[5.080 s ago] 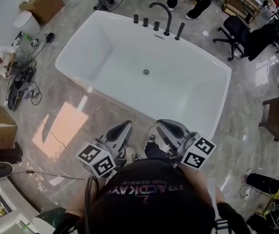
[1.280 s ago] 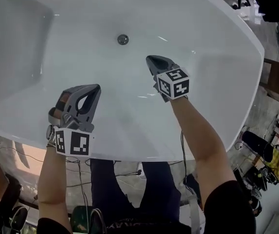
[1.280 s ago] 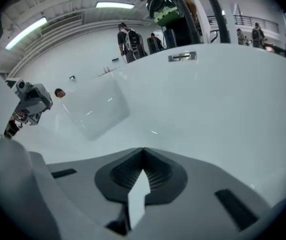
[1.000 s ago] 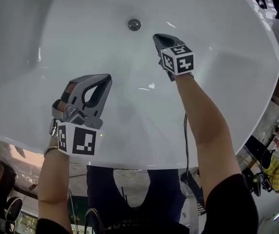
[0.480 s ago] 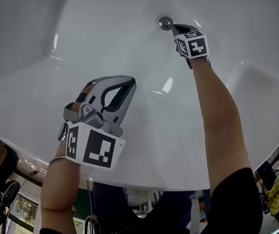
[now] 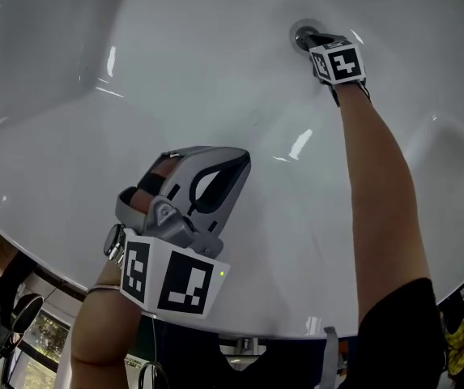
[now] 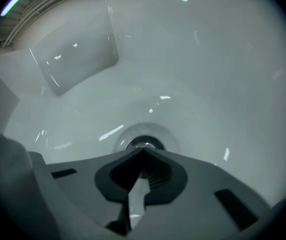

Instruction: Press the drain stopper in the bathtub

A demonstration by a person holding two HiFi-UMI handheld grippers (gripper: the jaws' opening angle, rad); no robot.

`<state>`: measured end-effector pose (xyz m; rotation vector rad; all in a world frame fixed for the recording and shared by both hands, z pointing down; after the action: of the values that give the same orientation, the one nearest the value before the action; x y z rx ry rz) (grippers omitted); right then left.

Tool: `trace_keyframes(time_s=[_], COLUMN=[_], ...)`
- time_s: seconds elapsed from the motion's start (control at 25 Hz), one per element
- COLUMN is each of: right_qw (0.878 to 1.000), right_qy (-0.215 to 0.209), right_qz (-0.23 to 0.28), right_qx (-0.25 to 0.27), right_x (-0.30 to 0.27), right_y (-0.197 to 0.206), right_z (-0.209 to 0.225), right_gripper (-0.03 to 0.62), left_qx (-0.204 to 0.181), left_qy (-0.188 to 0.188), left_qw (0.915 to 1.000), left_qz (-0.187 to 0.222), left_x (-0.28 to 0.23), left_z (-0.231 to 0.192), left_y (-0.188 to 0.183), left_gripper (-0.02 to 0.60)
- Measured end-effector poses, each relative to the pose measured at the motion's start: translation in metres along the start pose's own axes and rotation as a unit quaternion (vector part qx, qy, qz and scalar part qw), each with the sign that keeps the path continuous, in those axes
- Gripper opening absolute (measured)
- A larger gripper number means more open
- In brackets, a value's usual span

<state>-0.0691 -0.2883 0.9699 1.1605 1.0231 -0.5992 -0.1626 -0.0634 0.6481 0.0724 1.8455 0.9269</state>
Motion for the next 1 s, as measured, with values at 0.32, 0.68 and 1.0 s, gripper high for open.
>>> trace_keyframes(time_s=[0.32,0.68,1.0], right_qw=[1.000,0.998,0.999], right_qy=[-0.014,-0.009,0.026], right_qz=[-0.014,-0.052,-0.037], right_qx=[-0.009,0.022,-0.012], right_x=[-0.001,-0.006,0.001], right_y=[0.001,-0.005,-0.008], right_z=[0.002,0.001,0.002], right_gripper=[0.011,0.012,0.012], left_qx=[0.006,-0.005,-0.012], left_qy=[0.000,0.003,-0.014], left_qw=[1.0000,1.0000,0.9998], left_qz=[-0.006,-0.007,-0.005], left_x=[-0.002,-0.002,-0.006], left_z=[0.001,0.004,-0.002], left_y=[0.002,-0.001,0.008], left_gripper=[0.008,0.008,0.008])
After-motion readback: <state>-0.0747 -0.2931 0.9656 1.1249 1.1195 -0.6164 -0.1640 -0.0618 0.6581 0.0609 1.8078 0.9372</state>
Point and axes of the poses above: the fingertips, and each gripper's own axes: x backward along the fingers, z to its right, y out of its underside, the point moved 5 cm from there along x, backward along the fingers, and after that the axes turned 14 degrees about x, right-handed, at the moved point
